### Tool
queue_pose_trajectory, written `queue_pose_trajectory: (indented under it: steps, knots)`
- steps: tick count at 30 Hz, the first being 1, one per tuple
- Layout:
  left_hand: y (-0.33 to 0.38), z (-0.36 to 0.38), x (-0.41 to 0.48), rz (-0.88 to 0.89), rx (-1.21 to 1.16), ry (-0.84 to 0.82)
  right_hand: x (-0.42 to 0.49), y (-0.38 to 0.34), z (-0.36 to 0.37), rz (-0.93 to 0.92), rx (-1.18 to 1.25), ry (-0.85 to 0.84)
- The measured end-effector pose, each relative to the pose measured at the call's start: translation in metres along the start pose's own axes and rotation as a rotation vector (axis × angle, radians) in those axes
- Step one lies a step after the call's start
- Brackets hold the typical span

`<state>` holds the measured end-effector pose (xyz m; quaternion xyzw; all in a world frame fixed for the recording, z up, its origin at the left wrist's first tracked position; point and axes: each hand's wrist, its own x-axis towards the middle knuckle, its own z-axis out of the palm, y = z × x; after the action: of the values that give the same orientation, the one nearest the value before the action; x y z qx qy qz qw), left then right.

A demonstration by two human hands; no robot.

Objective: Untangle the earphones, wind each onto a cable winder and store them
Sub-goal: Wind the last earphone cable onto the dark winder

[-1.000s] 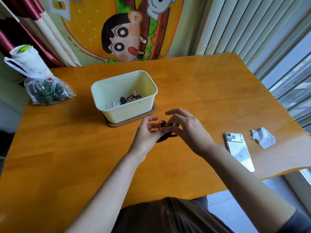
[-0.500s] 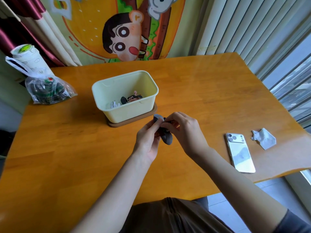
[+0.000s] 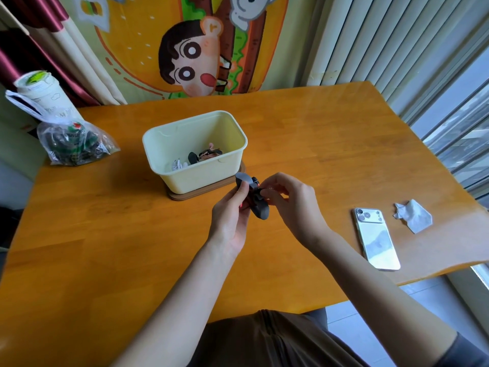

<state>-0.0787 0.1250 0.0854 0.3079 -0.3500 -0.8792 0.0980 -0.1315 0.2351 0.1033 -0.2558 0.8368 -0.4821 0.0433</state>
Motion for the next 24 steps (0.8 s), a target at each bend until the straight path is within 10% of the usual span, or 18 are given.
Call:
queue_pose_trajectory:
  steps: [24]
  knots:
    - [-0.001,0.006,-0.011,0.085,0.174,0.011,0.003,-0.002,0.015,0.267,0.212,-0.108]
